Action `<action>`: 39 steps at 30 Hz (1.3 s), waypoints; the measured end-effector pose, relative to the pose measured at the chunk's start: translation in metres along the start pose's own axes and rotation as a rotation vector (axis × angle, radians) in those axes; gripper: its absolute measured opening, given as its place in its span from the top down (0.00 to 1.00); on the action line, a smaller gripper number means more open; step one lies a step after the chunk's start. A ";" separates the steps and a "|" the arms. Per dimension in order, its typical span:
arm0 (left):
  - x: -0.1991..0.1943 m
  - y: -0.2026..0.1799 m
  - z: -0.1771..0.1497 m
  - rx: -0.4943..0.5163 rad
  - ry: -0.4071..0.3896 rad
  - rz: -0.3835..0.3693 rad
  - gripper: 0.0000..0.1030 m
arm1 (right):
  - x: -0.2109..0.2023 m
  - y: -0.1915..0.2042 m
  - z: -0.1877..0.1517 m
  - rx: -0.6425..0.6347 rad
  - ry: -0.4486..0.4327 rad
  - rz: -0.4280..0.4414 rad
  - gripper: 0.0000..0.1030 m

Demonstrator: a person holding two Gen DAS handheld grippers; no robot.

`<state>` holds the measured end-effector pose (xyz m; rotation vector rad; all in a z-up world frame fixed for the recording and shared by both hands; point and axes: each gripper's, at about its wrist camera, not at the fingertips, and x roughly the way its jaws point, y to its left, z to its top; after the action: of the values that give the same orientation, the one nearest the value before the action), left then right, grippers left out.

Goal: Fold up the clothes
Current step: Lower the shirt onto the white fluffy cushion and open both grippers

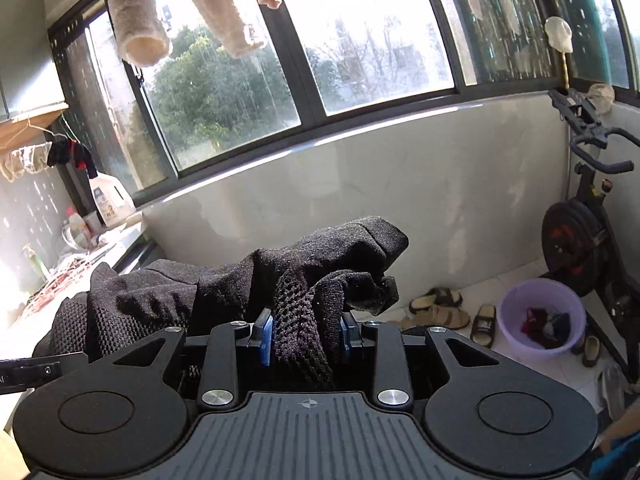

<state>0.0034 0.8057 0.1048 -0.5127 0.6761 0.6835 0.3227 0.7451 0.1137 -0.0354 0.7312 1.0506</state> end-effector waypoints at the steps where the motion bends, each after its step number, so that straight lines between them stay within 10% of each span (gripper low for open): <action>1: 0.023 0.008 -0.011 0.003 0.055 0.030 0.77 | 0.025 0.003 -0.014 -0.034 0.070 -0.026 0.67; 4: 0.059 0.025 -0.036 0.027 0.107 0.047 0.61 | 0.063 0.012 -0.048 -0.109 0.161 -0.116 0.57; 6: 0.052 0.028 -0.037 0.034 0.091 -0.009 0.42 | 0.061 0.008 -0.056 -0.093 0.135 -0.111 0.33; 15: 0.016 0.040 -0.053 0.077 0.097 -0.114 0.28 | -0.021 -0.012 -0.093 0.064 0.054 -0.020 0.33; 19: 0.020 0.034 -0.064 0.121 0.107 -0.109 0.46 | -0.005 -0.018 -0.121 0.053 0.118 -0.066 0.40; 23: 0.020 0.030 -0.060 0.108 0.085 -0.123 0.83 | -0.002 -0.019 -0.130 0.128 0.102 -0.035 0.91; 27: 0.010 0.037 -0.054 0.078 0.098 -0.199 0.86 | -0.054 -0.009 -0.106 0.123 -0.043 -0.019 0.96; 31: 0.021 0.043 -0.061 0.088 0.162 -0.212 0.84 | -0.071 -0.009 -0.115 0.096 0.006 -0.032 0.96; 35: 0.023 0.041 -0.064 0.108 0.153 -0.187 0.70 | -0.053 -0.009 -0.145 0.082 0.066 -0.074 0.77; 37: 0.015 0.033 -0.063 0.146 0.117 -0.130 0.38 | -0.060 -0.014 -0.147 0.118 0.012 -0.084 0.65; 39: 0.004 0.021 -0.065 0.214 0.048 -0.049 0.28 | -0.067 -0.017 -0.148 0.142 -0.044 -0.105 0.41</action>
<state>-0.0343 0.7810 0.0539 -0.3479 0.7693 0.5467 0.2385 0.6308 0.0324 0.0704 0.7540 0.8950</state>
